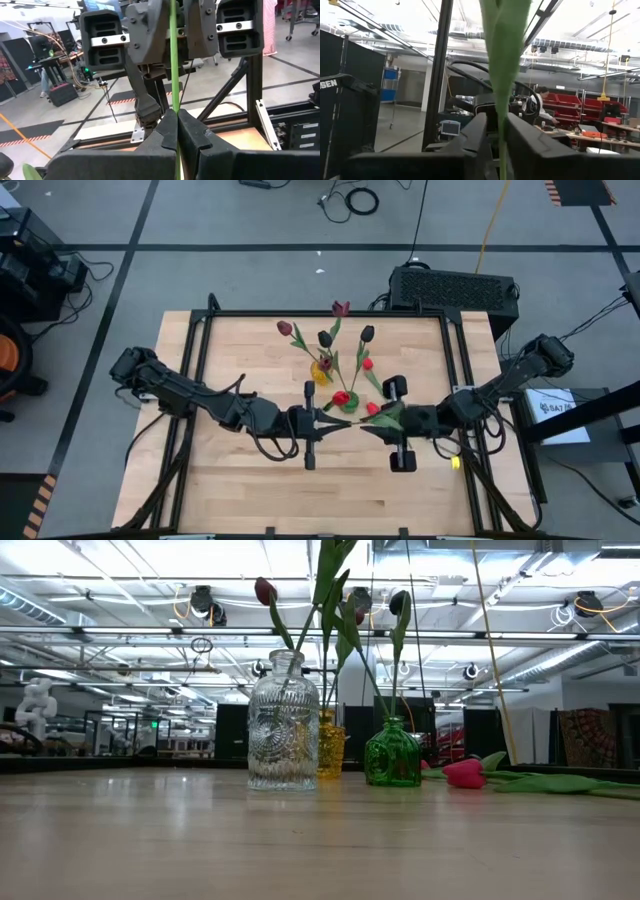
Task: Sort flowers into vase by color
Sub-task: Put the bottom black flower in the green flower vase, then put the top orange flower in the transparent flower vase
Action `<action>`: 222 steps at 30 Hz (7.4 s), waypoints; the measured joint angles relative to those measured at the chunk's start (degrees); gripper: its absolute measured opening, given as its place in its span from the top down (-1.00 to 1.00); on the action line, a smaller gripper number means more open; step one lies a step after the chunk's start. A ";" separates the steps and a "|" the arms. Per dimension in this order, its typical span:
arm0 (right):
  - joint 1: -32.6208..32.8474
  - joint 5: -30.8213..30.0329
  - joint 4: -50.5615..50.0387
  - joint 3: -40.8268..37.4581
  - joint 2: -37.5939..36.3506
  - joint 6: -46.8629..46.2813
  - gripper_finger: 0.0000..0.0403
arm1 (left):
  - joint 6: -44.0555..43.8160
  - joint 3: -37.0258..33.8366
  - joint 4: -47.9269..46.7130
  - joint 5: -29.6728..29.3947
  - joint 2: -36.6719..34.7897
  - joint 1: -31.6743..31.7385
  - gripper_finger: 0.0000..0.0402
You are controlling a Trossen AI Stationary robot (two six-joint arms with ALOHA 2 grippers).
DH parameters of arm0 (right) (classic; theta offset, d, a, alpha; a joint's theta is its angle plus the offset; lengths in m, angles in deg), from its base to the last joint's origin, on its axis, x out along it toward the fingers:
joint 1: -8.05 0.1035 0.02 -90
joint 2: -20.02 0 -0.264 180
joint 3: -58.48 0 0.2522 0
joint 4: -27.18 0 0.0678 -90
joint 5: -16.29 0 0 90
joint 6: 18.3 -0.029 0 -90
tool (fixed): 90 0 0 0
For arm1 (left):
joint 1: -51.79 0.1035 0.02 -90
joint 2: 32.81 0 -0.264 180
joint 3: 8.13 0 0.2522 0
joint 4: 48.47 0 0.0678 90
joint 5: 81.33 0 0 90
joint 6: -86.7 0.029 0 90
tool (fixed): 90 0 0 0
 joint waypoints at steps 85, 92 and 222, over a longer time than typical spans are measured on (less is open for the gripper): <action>-18.84 -11.31 6.49 -28.24 -4.25 -18.71 0.99 | -11.63 0.00 -50.53 -11.85 -14.58 -2.56 0.15; -18.86 -11.45 6.31 -28.24 -2.52 -19.71 0.99 | -11.63 -0.02 -50.53 -11.85 -14.58 -2.56 0.15; -26.38 -4.53 -54.28 -28.13 3.15 -52.26 0.74 | -13.47 -0.04 -53.13 -11.82 -14.53 -1.11 0.15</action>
